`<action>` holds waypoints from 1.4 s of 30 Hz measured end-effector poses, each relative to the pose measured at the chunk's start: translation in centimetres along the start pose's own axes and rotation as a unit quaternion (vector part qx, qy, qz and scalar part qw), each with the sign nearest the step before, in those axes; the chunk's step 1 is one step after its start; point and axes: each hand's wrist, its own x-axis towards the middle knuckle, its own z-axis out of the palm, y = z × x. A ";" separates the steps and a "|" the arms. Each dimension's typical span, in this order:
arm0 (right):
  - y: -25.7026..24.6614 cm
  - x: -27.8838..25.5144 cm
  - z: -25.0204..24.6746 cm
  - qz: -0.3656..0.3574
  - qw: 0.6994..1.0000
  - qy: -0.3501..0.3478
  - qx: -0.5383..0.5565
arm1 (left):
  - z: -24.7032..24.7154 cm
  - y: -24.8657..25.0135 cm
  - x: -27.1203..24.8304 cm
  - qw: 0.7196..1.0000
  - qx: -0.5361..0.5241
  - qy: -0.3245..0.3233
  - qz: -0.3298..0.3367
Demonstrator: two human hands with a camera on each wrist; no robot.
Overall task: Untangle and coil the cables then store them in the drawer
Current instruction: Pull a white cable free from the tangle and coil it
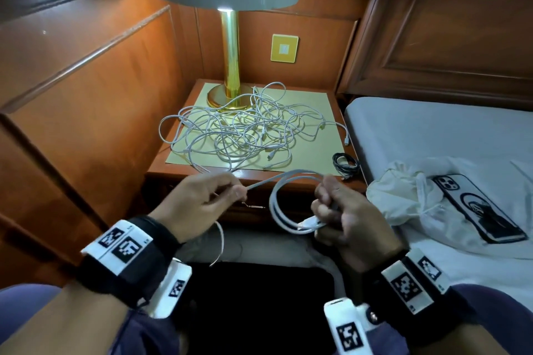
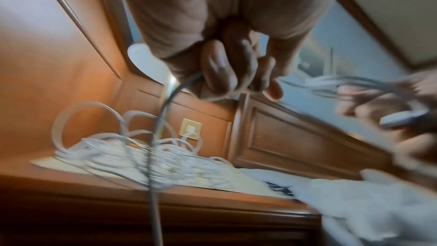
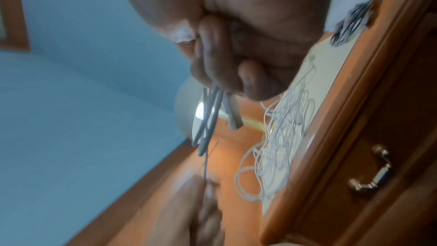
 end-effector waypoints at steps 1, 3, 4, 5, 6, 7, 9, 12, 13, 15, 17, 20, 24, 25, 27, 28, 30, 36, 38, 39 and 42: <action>-0.6 0.0 -0.6 -0.003 1.000 0.024 0.007 | -1.0 -0.8 0.0 1.000 0.012 0.023 -0.011; -1.4 0.1 -1.5 -0.005 0.998 0.061 0.012 | -2.7 -2.1 0.1 0.995 0.037 0.080 -0.043; -1.6 0.1 -1.8 -0.005 0.997 0.071 0.014 | -3.3 -2.5 0.2 0.991 0.050 0.108 -0.054; -1.7 0.1 -1.9 -0.007 0.997 0.077 0.020 | -3.8 -2.7 0.2 0.987 0.064 0.136 -0.059; -1.8 0.0 -1.9 -0.011 0.997 0.077 0.028 | -4.0 -2.7 0.2 0.981 0.082 0.166 -0.062; -1.8 0.0 -1.9 -0.015 0.997 0.073 0.037 | -4.1 -2.5 0.2 0.974 0.097 0.194 -0.071; -1.7 0.0 -1.8 -0.022 0.997 0.060 0.048 | -4.0 -1.8 -0.1 0.959 0.115 0.240 -0.094; -1.5 -0.1 -1.7 -0.037 0.996 0.044 0.064 | -2.9 -0.9 -0.6 0.943 0.153 0.280 -0.097; -1.5 -0.1 -1.7 -0.046 0.996 0.042 0.070 | -2.2 -0.6 -0.6 0.940 0.170 0.282 -0.086; -1.4 -0.1 -1.6 -0.074 0.994 0.034 0.068 | -0.5 -0.1 -0.8 0.941 0.208 0.260 -0.059; -1.0 -0.1 -1.4 -0.109 0.993 0.024 0.038 | 1.1 0.5 -1.0 0.952 0.216 0.216 -0.035; 0.0 -0.1 -0.9 -0.169 0.983 0.009 -0.066 | 3.2 1.5 -1.4 0.976 0.181 0.125 0.000; 1.6 0.1 -0.8 -0.225 0.942 0.016 -0.247 | 5.0 3.4 -2.4 0.985 0.138 -0.006 0.102; 1.8 0.1 -0.7 -0.233 0.927 0.018 -0.294 | 5.0 3.7 -2.6 0.986 0.107 -0.020 0.125; 2.3 0.2 -0.8 -0.248 0.900 0.015 -0.359 | 4.9 3.9 -2.7 0.988 0.058 -0.016 0.144; 2.5 0.3 -0.8 -0.248 0.894 0.013 -0.372 | 4.8 4.0 -2.7 0.988 0.050 -0.005 0.147; 2.8 0.4 -0.5 -0.232 0.900 -0.004 -0.368 | 4.7 3.9 -2.6 0.987 0.041 0.018 0.152; 3.1 0.3 0.4 -0.168 0.942 -0.049 -0.285 | 4.5 3.4 -2.0 0.985 0.013 0.125 0.119; 3.1 0.4 0.5 -0.159 0.941 -0.051 -0.293 | 4.5 3.4 -2.0 0.982 0.017 0.159 0.101; 3.1 0.4 0.5 -0.149 0.941 -0.056 -0.299 | 4.3 3.5 -1.9 0.981 0.023 0.170 0.095; 2.8 0.0 0.8 -0.110 0.949 -0.081 -0.283 | 3.6 3.1 -1.4 0.984 0.035 0.148 0.090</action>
